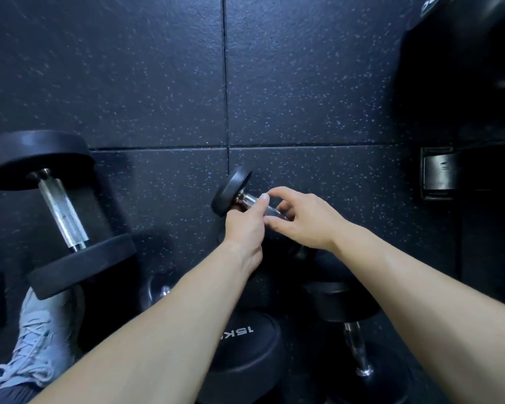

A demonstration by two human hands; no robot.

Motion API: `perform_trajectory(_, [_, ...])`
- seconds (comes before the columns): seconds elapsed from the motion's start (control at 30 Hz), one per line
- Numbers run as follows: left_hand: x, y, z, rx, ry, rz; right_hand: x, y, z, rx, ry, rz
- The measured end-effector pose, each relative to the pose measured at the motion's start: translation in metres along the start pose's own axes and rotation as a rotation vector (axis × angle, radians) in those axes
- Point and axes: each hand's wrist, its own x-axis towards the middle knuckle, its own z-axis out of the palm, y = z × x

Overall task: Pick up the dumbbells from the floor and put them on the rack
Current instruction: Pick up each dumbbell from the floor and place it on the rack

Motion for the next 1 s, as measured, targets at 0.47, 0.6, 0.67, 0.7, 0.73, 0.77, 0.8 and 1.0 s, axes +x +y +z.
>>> perform_trajectory(0.47, [0.029, 0.026, 0.016, 0.245, -0.372, 0.117, 0.000, 0.018, 0.040, 0.498, 0.122, 0.099])
perform_trajectory(0.6, [0.028, 0.027, 0.013, 0.284, -0.434, 0.179, 0.000, 0.014, 0.042, 0.555, 0.171, 0.099])
perform_trajectory(0.67, [0.023, 0.027, 0.013, 0.274, -0.458, 0.209, -0.003, 0.010, 0.041, 0.593, 0.197, 0.090])
perform_trajectory(0.7, [0.020, 0.029, 0.014, 0.267, -0.468, 0.226, -0.006, 0.006, 0.039, 0.620, 0.217, 0.085])
perform_trajectory(0.73, [0.015, 0.033, 0.015, 0.265, -0.479, 0.251, -0.009, 0.002, 0.035, 0.645, 0.242, 0.080])
perform_trajectory(0.77, [0.009, 0.038, 0.016, 0.269, -0.490, 0.278, -0.013, -0.004, 0.030, 0.669, 0.268, 0.070])
perform_trajectory(0.8, [0.002, 0.045, 0.017, 0.276, -0.506, 0.301, -0.019, -0.011, 0.024, 0.686, 0.295, 0.055])
perform_trajectory(1.0, [-0.088, 0.102, 0.017, 0.318, -0.646, 0.343, -0.095, -0.083, -0.027, 0.805, 0.416, 0.062])
